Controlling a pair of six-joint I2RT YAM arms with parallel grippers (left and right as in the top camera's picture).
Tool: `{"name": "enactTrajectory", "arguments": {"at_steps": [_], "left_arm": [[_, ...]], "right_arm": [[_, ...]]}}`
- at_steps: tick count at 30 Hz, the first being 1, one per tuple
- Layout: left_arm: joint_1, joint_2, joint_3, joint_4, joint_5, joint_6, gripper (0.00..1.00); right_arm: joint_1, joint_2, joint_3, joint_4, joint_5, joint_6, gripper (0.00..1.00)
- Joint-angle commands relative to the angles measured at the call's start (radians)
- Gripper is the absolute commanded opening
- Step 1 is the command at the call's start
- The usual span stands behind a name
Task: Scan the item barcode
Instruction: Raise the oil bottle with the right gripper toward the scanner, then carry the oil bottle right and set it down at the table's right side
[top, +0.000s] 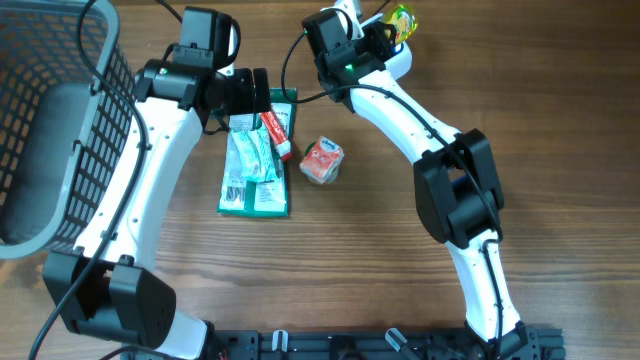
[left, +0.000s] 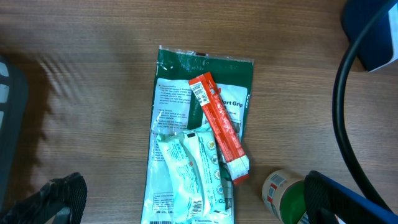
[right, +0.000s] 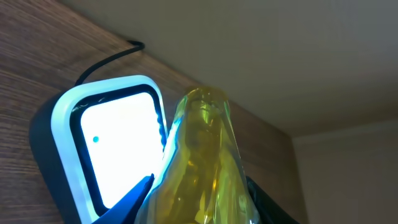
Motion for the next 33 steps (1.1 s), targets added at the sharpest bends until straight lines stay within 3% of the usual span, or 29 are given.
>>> {"name": "enactTrajectory", "arguments": {"at_steps": [1,7,12,15,20,24,27,33], "left_arm": [[0.004,0.01,0.003,0.002,-0.013,-0.009,1.0],[0.004,0.01,0.003,0.002,-0.013,-0.01,1.0],[0.004,0.01,0.003,0.002,-0.013,-0.01,1.0],[0.004,0.01,0.003,0.002,-0.013,-0.009,1.0],[0.004,0.01,0.003,0.002,-0.013,-0.009,1.0],[0.004,0.01,0.003,0.002,-0.013,-0.009,1.0],[0.004,0.01,0.003,0.003,-0.013,-0.01,1.0],[0.004,0.01,0.003,0.002,-0.013,-0.009,1.0]], "right_arm": [[0.002,0.015,0.014,0.009,-0.024,-0.009,0.04],[0.002,-0.036,0.014,-0.02,0.002,0.059,0.04],[-0.004,-0.276,0.014,-0.182,-0.105,0.157,0.04],[-0.051,-0.483,0.014,-0.404,-0.279,0.328,0.04],[-0.226,-0.655,0.014,-0.711,-0.625,0.565,0.04],[-0.457,-0.666,0.008,-0.92,-0.9,0.593,0.05],[-0.598,-0.66,-0.084,-0.94,-0.911,0.589,0.06],[-0.752,-0.66,-0.349,-0.789,-0.91,0.578,0.09]]}}
